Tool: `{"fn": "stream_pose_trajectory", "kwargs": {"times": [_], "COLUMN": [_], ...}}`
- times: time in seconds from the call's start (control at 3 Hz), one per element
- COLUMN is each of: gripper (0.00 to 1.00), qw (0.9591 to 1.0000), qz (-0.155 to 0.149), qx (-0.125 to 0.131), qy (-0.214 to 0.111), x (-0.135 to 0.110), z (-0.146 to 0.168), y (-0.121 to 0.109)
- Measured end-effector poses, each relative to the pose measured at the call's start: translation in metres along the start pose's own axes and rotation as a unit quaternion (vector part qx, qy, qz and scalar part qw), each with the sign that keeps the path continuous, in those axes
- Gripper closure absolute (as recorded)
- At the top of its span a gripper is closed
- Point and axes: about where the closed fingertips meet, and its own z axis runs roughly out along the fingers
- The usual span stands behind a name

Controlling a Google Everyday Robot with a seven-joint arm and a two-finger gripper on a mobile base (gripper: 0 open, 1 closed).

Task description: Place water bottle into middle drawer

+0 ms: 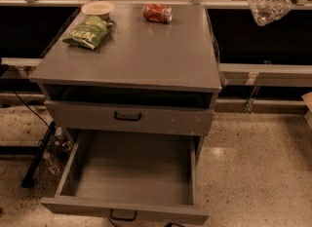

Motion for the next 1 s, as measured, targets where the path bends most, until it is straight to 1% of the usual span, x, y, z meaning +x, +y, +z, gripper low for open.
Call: {"fn": "stream_pose_trajectory", "kwargs": {"times": [0.33, 0.67, 1.0], "gripper": [1.00, 1.00, 1.00], "qw": [1.0000, 0.9988, 0.9952], "qz": [0.007, 0.043, 0.091], "qx": [0.005, 0.019, 0.017], "qy": [-0.005, 0.009, 0.032], "x": [0.000, 0.050, 0.117], "z": [-0.007, -0.039, -0.058], "y": [-0.005, -0.015, -0.013]}}
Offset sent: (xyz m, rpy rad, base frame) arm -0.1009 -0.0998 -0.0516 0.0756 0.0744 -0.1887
